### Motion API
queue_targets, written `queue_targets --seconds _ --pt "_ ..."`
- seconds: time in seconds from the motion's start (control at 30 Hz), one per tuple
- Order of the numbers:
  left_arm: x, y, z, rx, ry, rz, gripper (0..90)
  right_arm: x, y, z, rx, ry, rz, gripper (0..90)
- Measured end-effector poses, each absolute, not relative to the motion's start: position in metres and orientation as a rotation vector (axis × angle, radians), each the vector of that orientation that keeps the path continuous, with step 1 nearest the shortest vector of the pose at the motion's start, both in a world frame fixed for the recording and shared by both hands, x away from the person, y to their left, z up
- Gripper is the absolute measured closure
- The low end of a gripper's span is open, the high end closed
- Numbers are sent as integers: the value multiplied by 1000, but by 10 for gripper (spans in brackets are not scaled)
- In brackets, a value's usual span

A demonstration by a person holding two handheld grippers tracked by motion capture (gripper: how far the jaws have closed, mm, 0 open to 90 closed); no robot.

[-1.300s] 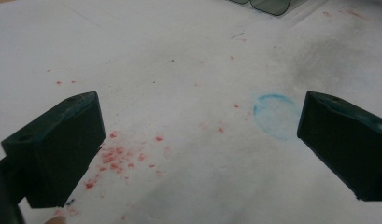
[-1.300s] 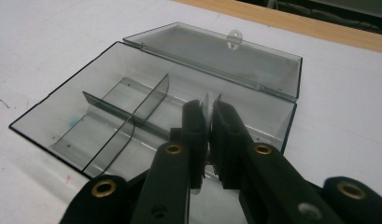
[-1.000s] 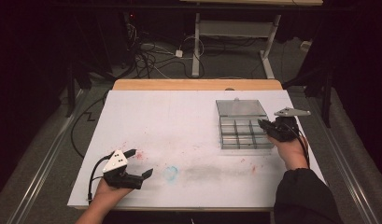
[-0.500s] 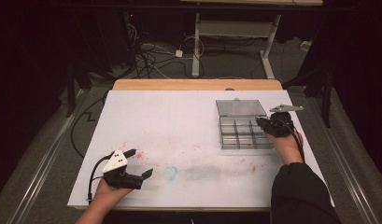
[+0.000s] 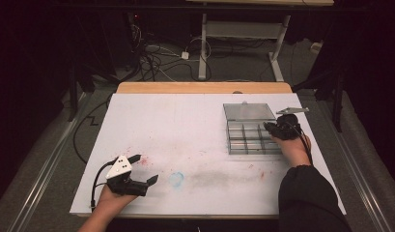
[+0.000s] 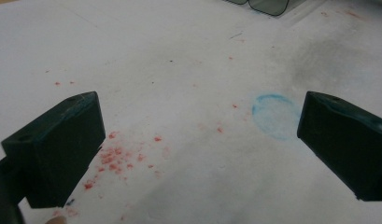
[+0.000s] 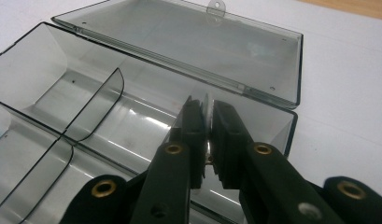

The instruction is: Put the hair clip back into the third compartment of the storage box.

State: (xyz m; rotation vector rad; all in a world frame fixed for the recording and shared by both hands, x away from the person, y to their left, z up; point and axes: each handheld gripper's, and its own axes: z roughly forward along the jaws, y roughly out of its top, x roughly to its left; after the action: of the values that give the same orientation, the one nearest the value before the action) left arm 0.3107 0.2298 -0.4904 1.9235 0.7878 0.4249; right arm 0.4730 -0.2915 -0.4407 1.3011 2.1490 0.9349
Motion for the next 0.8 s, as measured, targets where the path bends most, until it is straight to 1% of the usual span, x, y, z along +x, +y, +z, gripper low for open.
queue_targets --seconds 0.47,0.53,0.57,0.6,0.63,0.67,0.8 --pt "311 230 -490 1923 787 426 3 477 -288 -445 1320 2180 903 844" --pt "310 230 -490 1922 787 427 3 478 -289 -445 1334 2182 918 743" --pt "311 230 -490 1923 786 427 3 478 -289 -445 1334 2182 918 743" --pt "311 230 -490 1923 786 426 3 478 -290 -445 1341 2182 942 712" --pt "311 230 -490 1923 787 426 3 478 -290 -445 1341 2182 942 712" --pt "310 230 -490 1922 786 427 3 478 -290 -444 1340 2183 950 692" --pt "310 230 -490 1921 786 429 3 476 -292 -443 1356 2179 974 668"
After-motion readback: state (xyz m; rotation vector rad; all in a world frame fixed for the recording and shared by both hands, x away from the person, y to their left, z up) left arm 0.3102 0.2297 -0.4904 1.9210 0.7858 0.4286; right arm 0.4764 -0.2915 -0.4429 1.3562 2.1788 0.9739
